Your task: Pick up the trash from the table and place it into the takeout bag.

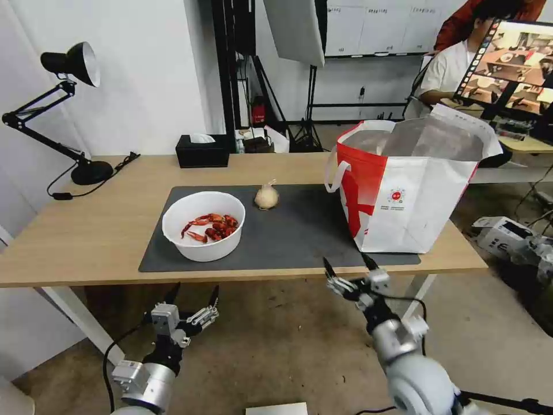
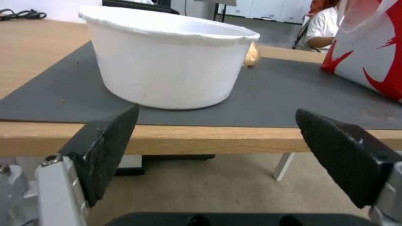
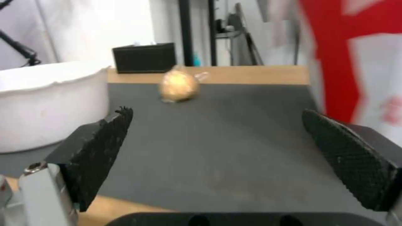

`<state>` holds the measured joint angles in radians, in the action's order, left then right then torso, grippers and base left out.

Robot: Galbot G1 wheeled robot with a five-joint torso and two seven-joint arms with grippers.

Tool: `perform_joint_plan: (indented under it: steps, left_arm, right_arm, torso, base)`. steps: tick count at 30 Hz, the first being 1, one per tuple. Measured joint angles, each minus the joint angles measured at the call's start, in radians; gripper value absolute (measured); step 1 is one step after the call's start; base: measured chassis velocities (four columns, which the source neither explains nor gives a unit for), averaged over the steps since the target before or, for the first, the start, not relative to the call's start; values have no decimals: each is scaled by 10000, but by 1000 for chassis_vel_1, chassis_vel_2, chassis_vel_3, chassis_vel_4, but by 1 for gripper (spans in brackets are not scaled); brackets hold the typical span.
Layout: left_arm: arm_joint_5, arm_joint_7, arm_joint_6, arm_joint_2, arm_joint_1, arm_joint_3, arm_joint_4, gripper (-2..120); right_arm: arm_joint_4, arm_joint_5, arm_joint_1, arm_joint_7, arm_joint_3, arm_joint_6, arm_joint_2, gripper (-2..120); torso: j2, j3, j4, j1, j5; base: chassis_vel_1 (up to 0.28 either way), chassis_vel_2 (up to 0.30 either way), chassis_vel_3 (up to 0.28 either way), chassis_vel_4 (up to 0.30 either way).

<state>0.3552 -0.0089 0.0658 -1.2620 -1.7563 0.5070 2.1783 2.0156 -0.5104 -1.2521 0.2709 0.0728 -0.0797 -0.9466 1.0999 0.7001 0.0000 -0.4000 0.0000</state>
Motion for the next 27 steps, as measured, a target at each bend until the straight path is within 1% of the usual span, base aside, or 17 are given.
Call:
perform_joint_plan:
  steps: [1, 2, 4, 5, 6, 7, 8, 9, 11, 13, 15, 17, 18, 21, 23, 25, 27]
  left_arm:
    - [11, 5, 0, -1, -23, 58, 47, 100]
    - [11, 5, 0, -1, -23, 58, 47, 100]
    - [35, 5, 1, -1, -73, 165, 108, 100]
    - [35, 5, 1, -1, -73, 165, 108, 100]
    - [44, 5, 1, 0, -93, 197, 130, 100]
    - [51, 5, 1, 4, -114, 226, 149, 100]
    - [58, 5, 1, 5, -143, 262, 169, 100]
    - [58, 5, 1, 5, -143, 262, 169, 100]
    - [58, 10, 1, -11, -170, 277, 176, 100]
    - [57, 10, 1, -13, -173, 277, 176, 100]
    - [50, 15, 1, -25, -183, 270, 161, 100]
    - [47, 15, 0, -32, -185, 268, 147, 100]
    - [38, 16, 1, -45, -184, 259, 107, 100]
    - [30, 16, 0, -46, -181, 254, 83, 100]
    - [34, 19, 1, -22, -170, 252, 36, 100]
    - [39, 20, 0, -20, -169, 256, 35, 100]
    - [70, 23, 1, -16, -183, 278, 31, 100]
  right_arm:
    - [-206, -160, 753, 102, -406, 237, -46, 100]
    - [-206, -160, 753, 102, -406, 237, -46, 100]
    - [-606, -472, 1931, 267, -1042, 527, -143, 100]
    - [-606, -472, 1931, 267, -1042, 527, -143, 100]
    - [-800, -607, 2398, 337, -1313, 618, -187, 100]
    - [-1010, -740, 2869, 397, -1584, 688, -237, 100]
    - [-1457, -982, 3692, 463, -2111, 763, -351, 100]
    - [-1457, -982, 3692, 463, -2111, 763, -351, 100]
    - [-2408, -1360, 4862, 477, -2774, 780, -659, 100]
    - [-2715, -1467, 5212, 464, -2931, 782, -796, 100]
    - [-3858, -1714, 6366, 347, -3358, 797, -1331, 100]
    - [-4126, -1748, 6597, 322, -3446, 798, -1469, 100]
    - [-4914, -1838, 7260, 261, -3708, 852, -1915, 100]
    - [-5324, -1866, 7586, 255, -3825, 921, -2161, 100]
    - [-6721, -1911, 8456, 249, -4103, 1367, -3029, 100]
    - [-6975, -1915, 8585, 249, -4124, 1483, -3180, 100]
    - [-8052, -2016, 9189, 186, -4195, 2149, -3860, 100]
  torso:
    - [0, 0, -1, 1, 0]
    - [0, 0, -1, 1, 0]
    - [0, 0, 1, -1, -1]
    - [0, 0, 1, -1, -1]
    - [0, 0, 2, -1, -2]
    - [0, 0, 1, -1, -1]
    - [0, 0, 2, -1, -3]
    - [0, 0, 2, -1, -3]
    - [0, 1, 1, -1, -1]
    - [0, 1, 0, -1, -3]
    - [0, 0, 1, -1, -2]
    - [0, 1, 2, -1, -4]
    - [-1, 1, 2, -1, -2]
    - [-1, 1, 2, -1, -1]
    - [-1, 1, 0, -2, -3]
    - [-1, 1, 2, -2, -2]
    - [-1, 0, 2, -2, -3]
  base:
    - [0, 0, 0, 0]
    - [0, 0, 0, 0]
    - [0, 0, 0, 0]
    - [0, 0, 0, 0]
    - [0, 0, 0, 0]
    - [0, 0, 0, 0]
    - [0, 0, 0, 0]
    - [0, 0, 0, 0]
    - [0, 0, 0, 0]
    - [0, 0, 0, 0]
    - [0, 0, 0, 0]
    - [0, 0, 0, 0]
    - [0, 0, 0, 0]
    - [0, 0, 0, 0]
    - [0, 0, 0, 0]
    - [0, 0, 0, 0]
    - [0, 0, 0, 0]
